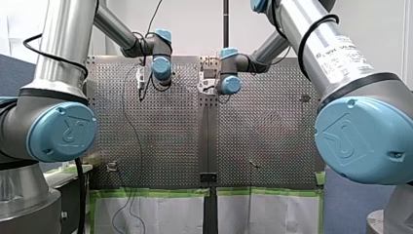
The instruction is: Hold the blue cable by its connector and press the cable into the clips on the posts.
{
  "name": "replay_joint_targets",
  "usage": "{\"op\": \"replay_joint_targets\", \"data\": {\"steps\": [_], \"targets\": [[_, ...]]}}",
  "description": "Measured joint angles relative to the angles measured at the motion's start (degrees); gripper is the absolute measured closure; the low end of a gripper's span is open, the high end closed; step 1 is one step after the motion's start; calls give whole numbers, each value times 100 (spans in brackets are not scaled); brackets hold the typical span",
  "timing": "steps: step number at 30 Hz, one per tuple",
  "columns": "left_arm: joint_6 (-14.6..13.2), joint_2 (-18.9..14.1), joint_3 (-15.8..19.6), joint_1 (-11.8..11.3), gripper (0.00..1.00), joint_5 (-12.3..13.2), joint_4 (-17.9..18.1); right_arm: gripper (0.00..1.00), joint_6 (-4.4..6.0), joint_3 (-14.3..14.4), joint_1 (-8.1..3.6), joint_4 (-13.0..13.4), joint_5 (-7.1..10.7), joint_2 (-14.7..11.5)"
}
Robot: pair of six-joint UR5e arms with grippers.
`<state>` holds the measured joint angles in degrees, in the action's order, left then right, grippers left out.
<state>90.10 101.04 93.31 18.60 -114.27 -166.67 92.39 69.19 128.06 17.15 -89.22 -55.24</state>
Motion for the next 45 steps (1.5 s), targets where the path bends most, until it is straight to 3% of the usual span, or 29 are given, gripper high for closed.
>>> {"op": "replay_joint_targets", "data": {"steps": [17,29,34,45], "targets": [[32,85,701,191,100,62,587,100,-67,918,-50,221,-301,-45],[57,449,804,396,100,15,705,100,-74,1617,-129,537,-378,-225],[80,525,821,450,100,0,754,100,-33,1888,-149,756,-417,-236],[153,980,1090,795,100,-77,1196,100,-16,2498,-209,1312,-557,-237]]}}
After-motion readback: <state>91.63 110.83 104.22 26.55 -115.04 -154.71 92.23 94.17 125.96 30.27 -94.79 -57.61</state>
